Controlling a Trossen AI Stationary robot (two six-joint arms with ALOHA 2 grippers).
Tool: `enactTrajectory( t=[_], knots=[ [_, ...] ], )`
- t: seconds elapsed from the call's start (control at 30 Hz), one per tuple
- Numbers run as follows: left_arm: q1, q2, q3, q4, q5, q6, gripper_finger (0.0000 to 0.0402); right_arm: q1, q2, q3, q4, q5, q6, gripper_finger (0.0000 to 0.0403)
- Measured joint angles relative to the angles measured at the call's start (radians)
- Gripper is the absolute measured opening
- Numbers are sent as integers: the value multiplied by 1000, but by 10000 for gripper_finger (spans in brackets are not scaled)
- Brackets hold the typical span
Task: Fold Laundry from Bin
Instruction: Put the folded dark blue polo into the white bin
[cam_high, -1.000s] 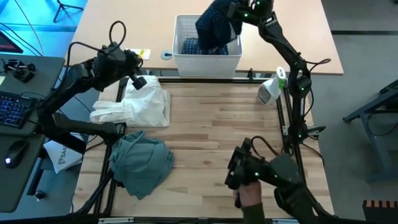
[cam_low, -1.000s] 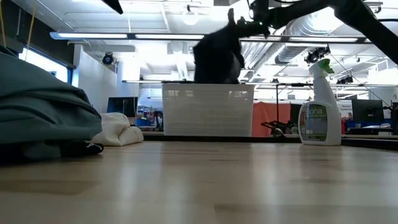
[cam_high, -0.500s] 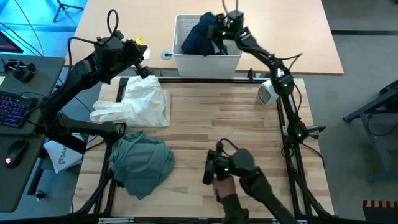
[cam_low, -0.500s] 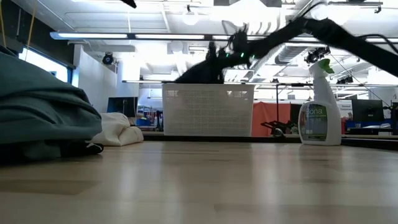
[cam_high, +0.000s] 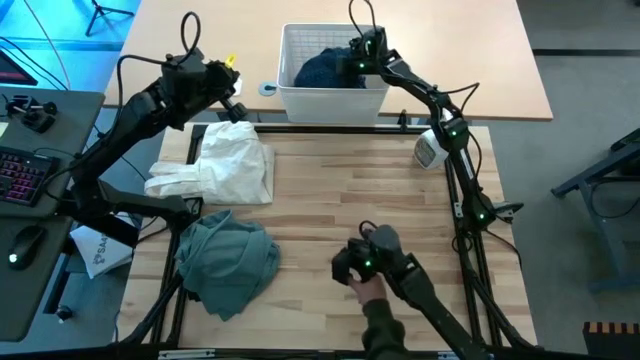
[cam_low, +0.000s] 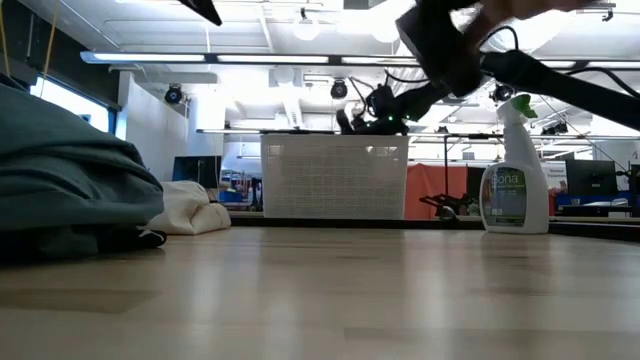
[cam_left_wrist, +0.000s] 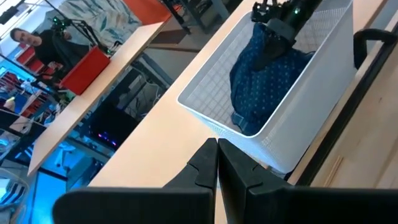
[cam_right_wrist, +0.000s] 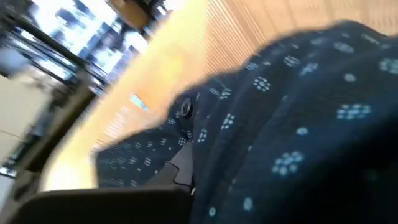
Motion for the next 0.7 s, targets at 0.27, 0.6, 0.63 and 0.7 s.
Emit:
enactTrajectory(
  t=[0.27,0.6,0.63,0.7],
  knots=[
    [15,4,0,1,49,-10,0,-3,-2,2,-238,35,-157,163],
    [14,4,0,-10,50,-43,0,-43,-117,75,-500,45,-87,233],
    [14,4,0,-14,50,-49,0,-48,-122,85,-529,45,-91,230],
    [14,4,0,-18,51,-55,0,-51,-133,107,-593,77,-102,221]
  ],
)
